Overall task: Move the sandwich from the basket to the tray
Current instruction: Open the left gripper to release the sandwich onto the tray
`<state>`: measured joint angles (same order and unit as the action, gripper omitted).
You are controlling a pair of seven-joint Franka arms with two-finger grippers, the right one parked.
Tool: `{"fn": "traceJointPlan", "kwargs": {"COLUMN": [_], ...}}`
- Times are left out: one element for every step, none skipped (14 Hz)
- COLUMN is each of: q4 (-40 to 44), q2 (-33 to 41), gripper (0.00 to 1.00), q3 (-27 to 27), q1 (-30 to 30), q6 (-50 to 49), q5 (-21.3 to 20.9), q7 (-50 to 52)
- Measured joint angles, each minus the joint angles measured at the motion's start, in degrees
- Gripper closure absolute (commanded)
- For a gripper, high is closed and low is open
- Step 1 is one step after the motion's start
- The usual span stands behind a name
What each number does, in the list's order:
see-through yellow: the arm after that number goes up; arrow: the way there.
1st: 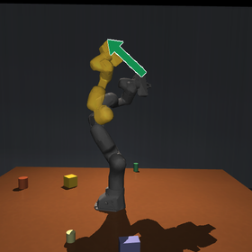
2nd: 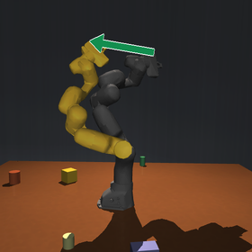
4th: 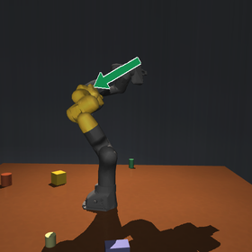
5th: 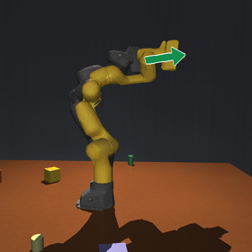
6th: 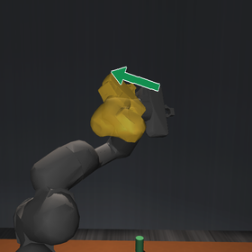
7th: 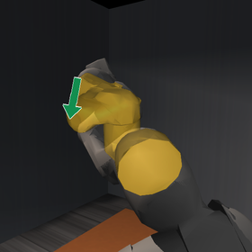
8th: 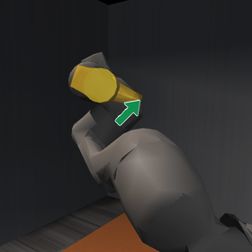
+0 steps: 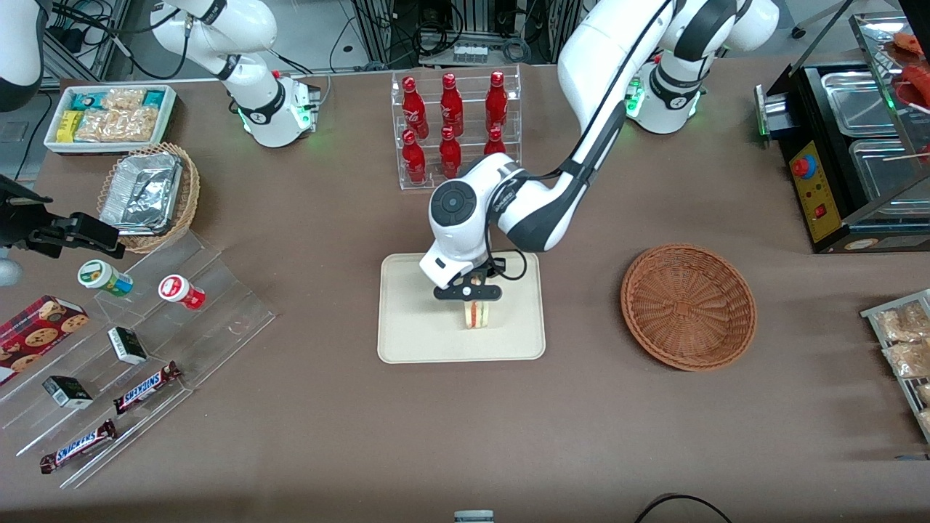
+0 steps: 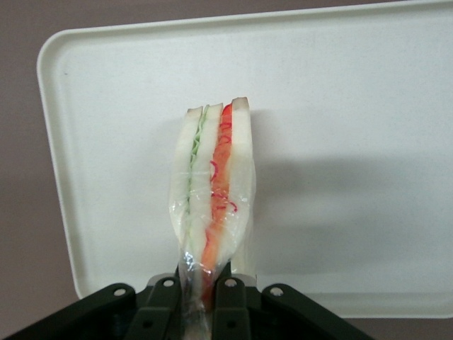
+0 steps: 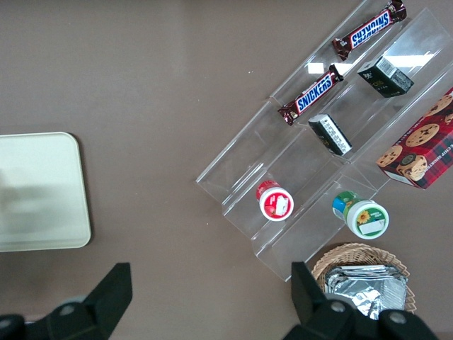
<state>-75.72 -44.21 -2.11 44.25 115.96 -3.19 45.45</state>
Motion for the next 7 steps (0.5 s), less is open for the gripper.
{"fn": "traceJointPlan", "kwargs": {"q4": [0.3,0.5,0.7,0.8,0.9,0.9,0.9], "q2": [-0.6,-1.0,-1.3,-1.5,-1.7,-1.8,-2.0], "gripper": [1.0,1.0,1.0,1.0,1.0,1.0,1.0], "q3": [0.0,0.0,0.0,0.0,0.0,0.0,0.0], "q1": [0.1,0.2,0.4,0.5,0.6,0.6,0.8], "q6": [0.4,0.5,0.5,0.5,0.5,0.6,0.9], "q5": [0.0,0.0,0.0,0.0,0.0,0.0,0.0], "q7": [0.0,0.0,0.0,0.2,0.7,1.4,2.1]}}
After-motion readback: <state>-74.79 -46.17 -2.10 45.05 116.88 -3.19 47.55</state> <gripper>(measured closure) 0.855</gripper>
